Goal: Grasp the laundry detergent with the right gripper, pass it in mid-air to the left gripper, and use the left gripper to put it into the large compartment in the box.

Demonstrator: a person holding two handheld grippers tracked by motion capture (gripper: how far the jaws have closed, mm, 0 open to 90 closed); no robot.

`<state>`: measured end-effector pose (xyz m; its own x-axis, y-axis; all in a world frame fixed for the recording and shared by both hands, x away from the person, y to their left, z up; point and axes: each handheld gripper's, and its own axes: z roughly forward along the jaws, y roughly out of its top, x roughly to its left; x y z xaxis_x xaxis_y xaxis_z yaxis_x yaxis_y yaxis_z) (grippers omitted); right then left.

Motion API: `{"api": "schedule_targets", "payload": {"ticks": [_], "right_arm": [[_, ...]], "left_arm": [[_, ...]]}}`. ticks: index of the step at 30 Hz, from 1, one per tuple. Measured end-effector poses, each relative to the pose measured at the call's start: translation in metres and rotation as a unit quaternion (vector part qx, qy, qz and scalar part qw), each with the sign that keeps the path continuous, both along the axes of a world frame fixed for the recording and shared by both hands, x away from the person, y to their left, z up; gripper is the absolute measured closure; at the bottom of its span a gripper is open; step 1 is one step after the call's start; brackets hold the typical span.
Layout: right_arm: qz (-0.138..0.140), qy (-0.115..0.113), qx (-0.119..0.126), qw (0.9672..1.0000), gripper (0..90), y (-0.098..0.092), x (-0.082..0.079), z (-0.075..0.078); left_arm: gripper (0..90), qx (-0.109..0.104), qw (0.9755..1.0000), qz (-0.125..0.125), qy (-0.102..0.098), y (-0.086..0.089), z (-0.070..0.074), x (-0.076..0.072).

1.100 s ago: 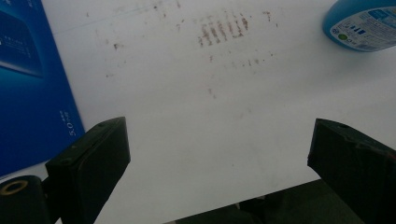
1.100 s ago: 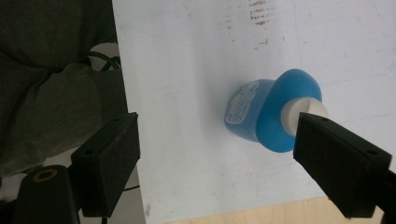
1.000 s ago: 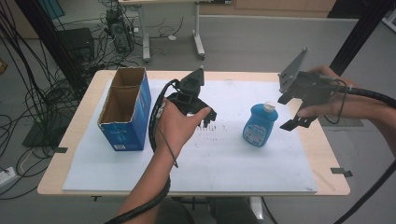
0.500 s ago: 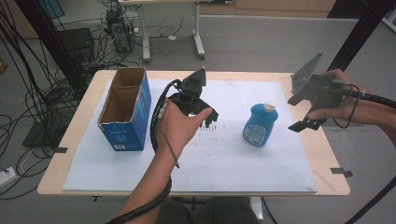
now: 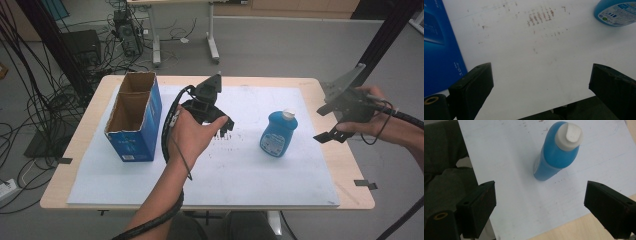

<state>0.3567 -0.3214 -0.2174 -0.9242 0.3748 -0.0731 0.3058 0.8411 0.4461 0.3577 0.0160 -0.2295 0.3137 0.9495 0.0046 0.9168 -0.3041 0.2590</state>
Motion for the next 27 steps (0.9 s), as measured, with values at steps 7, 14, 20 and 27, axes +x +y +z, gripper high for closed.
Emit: {"api": "schedule_targets", "payload": {"ticks": [7, 14, 20, 27], "right_arm": [[-0.032, -0.009, 0.039, 0.9987, 8.6, -0.015, 0.000, -0.020], [-0.059, -0.017, 0.073, 0.9954, 7.4, -0.022, 0.000, -0.040], [-0.070, -0.028, 0.100, 0.9921, 5.9, -0.021, 0.002, -0.056], [-0.078, -0.035, 0.125, 0.9885, 5.2, -0.019, 0.005, -0.073]], "left_arm": [[5.9, 0.003, 1.0000, -0.001, 0.001, 0.002, -0.002, 0.001], [5.9, 0.003, 1.0000, -0.003, 0.001, 0.003, -0.004, 0.001], [5.9, 0.002, 1.0000, 0.000, -0.004, 0.004, -0.005, 0.002], [5.8, 0.004, 1.0000, 0.001, -0.003, 0.004, -0.007, 0.001]]}}
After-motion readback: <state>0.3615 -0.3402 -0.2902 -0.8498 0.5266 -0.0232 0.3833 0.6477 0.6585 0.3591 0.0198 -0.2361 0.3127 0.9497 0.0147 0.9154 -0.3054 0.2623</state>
